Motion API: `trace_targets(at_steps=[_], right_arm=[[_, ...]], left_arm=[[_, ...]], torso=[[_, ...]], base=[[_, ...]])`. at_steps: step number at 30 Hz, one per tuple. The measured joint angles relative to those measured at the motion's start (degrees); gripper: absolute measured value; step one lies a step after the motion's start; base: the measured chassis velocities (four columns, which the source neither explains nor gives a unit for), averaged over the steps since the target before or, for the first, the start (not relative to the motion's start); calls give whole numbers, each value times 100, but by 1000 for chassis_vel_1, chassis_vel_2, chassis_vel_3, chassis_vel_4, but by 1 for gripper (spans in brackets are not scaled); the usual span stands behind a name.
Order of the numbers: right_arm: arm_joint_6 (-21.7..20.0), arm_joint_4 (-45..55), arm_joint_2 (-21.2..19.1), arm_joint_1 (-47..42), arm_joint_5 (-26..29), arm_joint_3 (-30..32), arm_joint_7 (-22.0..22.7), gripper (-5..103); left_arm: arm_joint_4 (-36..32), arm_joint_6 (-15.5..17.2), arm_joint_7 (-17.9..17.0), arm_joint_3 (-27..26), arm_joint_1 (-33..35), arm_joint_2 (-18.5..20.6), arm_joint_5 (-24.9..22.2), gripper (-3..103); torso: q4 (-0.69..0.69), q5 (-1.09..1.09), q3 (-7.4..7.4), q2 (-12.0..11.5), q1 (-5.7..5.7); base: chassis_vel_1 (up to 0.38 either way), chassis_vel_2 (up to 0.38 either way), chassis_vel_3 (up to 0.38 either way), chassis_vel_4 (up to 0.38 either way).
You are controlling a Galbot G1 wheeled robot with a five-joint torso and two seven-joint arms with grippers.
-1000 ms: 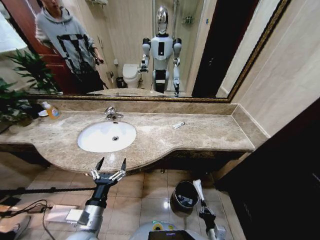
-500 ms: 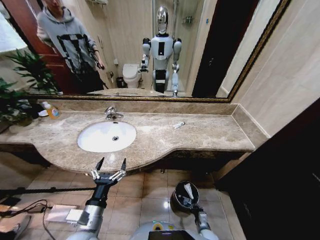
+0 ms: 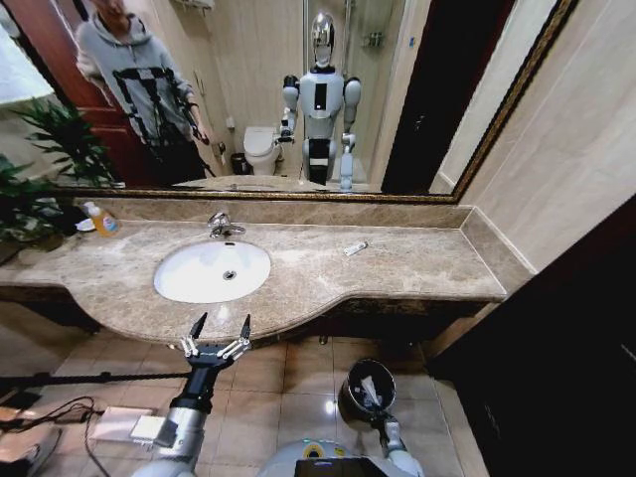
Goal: Pick up the trash from the sink and place it in the trash bin.
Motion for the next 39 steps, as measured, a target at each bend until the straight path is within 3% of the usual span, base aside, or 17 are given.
trace_targets(at_steps=[13,21,24,31,37,39], right_arm=[[63,-800,-102,550,172,7,-69,-3],[61,-890,-55,639,136,19,-70,29],[61,-872,-53,605,127,19,-70,34],[84,-807,-56,465,140,16,-93,67],[134,-805,-48,370,172,17,-110,83],[149,-769,-48,333,179,16,-115,94]], left_arm=[[0,0,0,0,0,0,0,100],[0,0,0,0,0,0,0,100],[0,0,0,0,0,0,0,100],[0,0,0,0,0,0,0,100],[0,0,0,0,0,0,0,100],[0,0,0,0,0,0,0,100]], torso=[[0,0,0,0,-1],[0,-1,0,0,-1],[0,0,-1,0,-1],[0,-1,-1,0,-1],[0,0,-1,0,-1],[0,-1,-1,0,-1]], base=[[0,0,0,0],[0,0,0,0],[0,0,0,0],[0,0,0,0],[0,0,0,0],[0,0,0,0]])
